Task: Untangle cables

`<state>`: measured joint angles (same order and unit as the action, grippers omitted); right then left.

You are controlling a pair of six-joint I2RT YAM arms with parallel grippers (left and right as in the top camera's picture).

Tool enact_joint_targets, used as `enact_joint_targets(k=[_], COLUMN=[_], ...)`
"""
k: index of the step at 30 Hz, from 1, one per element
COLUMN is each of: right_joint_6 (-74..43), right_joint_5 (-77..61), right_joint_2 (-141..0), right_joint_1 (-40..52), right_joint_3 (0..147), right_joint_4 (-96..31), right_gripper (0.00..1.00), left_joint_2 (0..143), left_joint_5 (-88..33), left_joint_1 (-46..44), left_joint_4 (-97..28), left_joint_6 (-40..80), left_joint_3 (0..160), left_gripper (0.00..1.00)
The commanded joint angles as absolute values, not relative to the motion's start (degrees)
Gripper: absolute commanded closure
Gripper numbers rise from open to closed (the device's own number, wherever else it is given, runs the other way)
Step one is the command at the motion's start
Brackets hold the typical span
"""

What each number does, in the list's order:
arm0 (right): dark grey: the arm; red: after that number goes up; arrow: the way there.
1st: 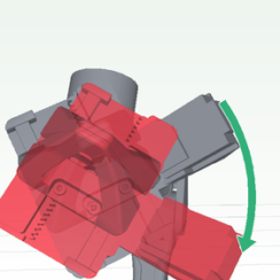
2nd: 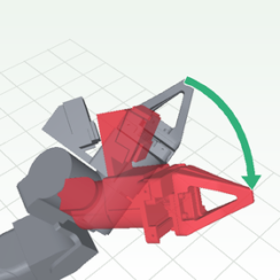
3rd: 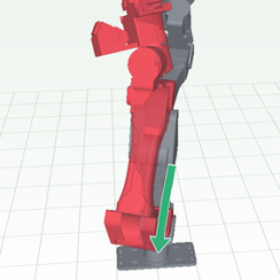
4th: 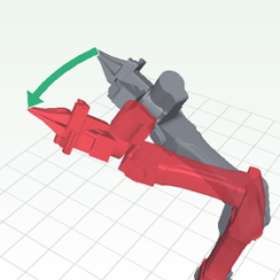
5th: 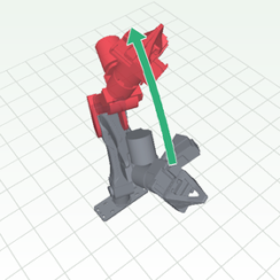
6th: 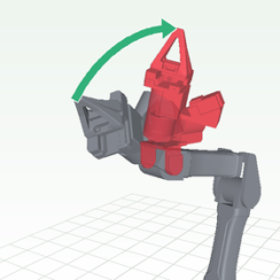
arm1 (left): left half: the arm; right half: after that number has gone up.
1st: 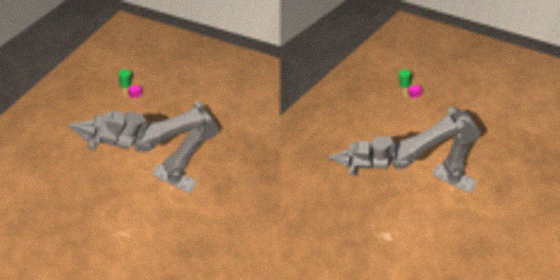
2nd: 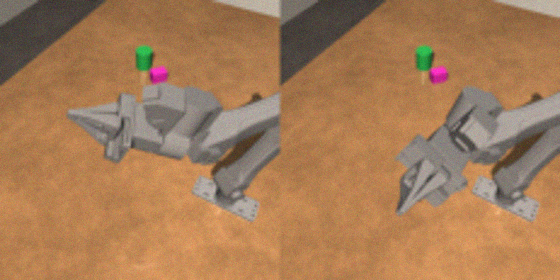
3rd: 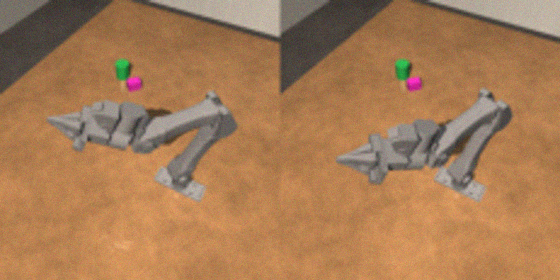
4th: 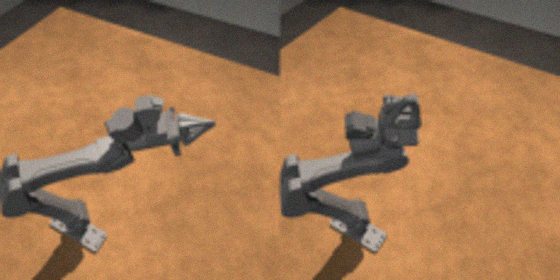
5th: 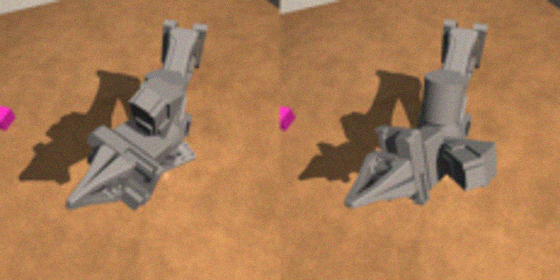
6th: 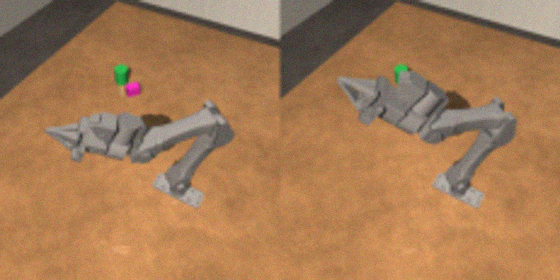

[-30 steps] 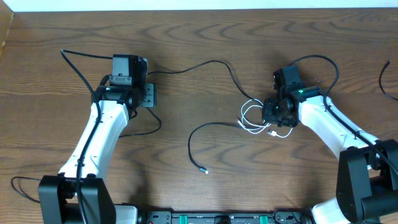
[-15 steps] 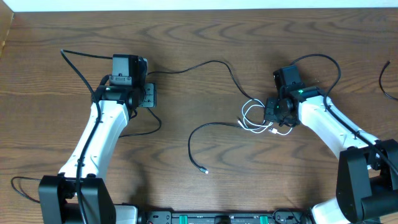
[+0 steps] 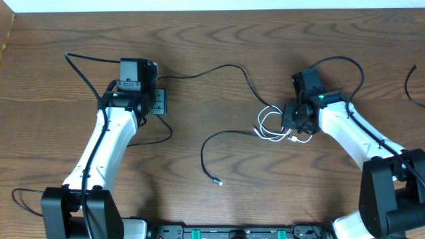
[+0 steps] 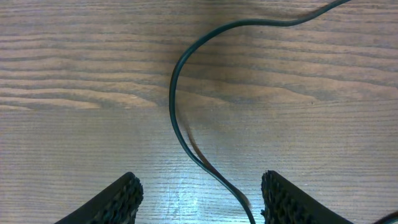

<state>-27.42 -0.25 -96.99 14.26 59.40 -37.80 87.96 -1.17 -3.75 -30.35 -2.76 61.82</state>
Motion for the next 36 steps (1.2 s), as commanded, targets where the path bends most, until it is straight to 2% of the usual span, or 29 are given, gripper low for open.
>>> enact_joint_targets(k=[1, 10, 17, 18, 19, 21, 22, 24, 26, 27, 29, 31, 33, 36], right_joint_6=[-26.46, -22.87, -23.57, -24.12, -24.8, -25.43, -26.37, -27.75, -29.36, -30.83, -31.97, -33.21, -34.83, -37.54], right_joint_5=[-1.02, -0.95, -0.54, -0.56, -0.56, -0.8, -0.78, -0.82, -1.21, -2.61, -4.8, -6.9, -8.75, -9.87], right_joint_2=[-93.89, -85.12, -83.72, -84.03, -84.33, -84.64, -84.77, -84.86, -84.88, -84.88, -84.88, -84.9, -85.12, -85.43], right_joint_1=[14.26, 14.24, 14.26, 14.35, 14.37, 14.35, 14.37, 14.35, 14.35, 14.35, 14.35, 14.35, 14.35, 14.37], right_joint_3=[65.01, 80.58, 81.1, 79.72, 78.3, 75.61, 73.6, 69.17, 65.28, 62.37, 59.72, 56.9, 53.74, 50.06], right_joint_4=[-39.62, -46.98, -53.71, -54.83, -55.44, -55.53, -55.46, -54.17, -52.14, -50.09, -47.75, -44.82, -40.99, -36.42], right_gripper=[0.99, 0.99, 0.99, 0.96, 0.77, 0.5, 0.39, 0.23, 0.2, 0.25, 0.45, 0.46, 0.39, 0.38], left_joint_2=[87.99, 87.99, 87.99, 87.99, 87.99, 87.99, 87.99, 87.99, 87.99, 87.99, 87.99, 87.99, 87.99, 87.99], left_joint_5=[-1.04, -1.04, -1.04, -1.04, -1.04, -1.04, -1.04, -1.04, -1.04, -1.04, -1.04, -1.04, -1.04, -1.04], left_joint_1=[-3.4, -3.4, -3.4, -3.4, -3.4, -3.4, -3.4, -3.4, -3.4, -3.4, -3.4, -3.4, -3.4, -3.4], left_joint_4=[-30.41, -30.39, -30.39, -30.39, -30.39, -30.39, -30.39, -30.39, -30.41, -30.39, -30.39, -30.39, -30.39, -30.39], left_joint_6=[-2.26, -2.24, -2.24, -2.26, -2.26, -2.26, -2.26, -2.26, -2.26, -2.26, -2.26, -2.24, -2.24, -2.24], left_joint_3=[63.11, 63.11, 63.11, 63.11, 63.11, 63.11, 63.11, 63.11, 63.11, 63.11, 63.11, 63.11, 63.11, 63.11], left_gripper=[0.37, 0.38, 0.37, 0.38, 0.37, 0.37, 0.37, 0.37, 0.37, 0.38, 0.37, 0.37, 0.37, 0.38])
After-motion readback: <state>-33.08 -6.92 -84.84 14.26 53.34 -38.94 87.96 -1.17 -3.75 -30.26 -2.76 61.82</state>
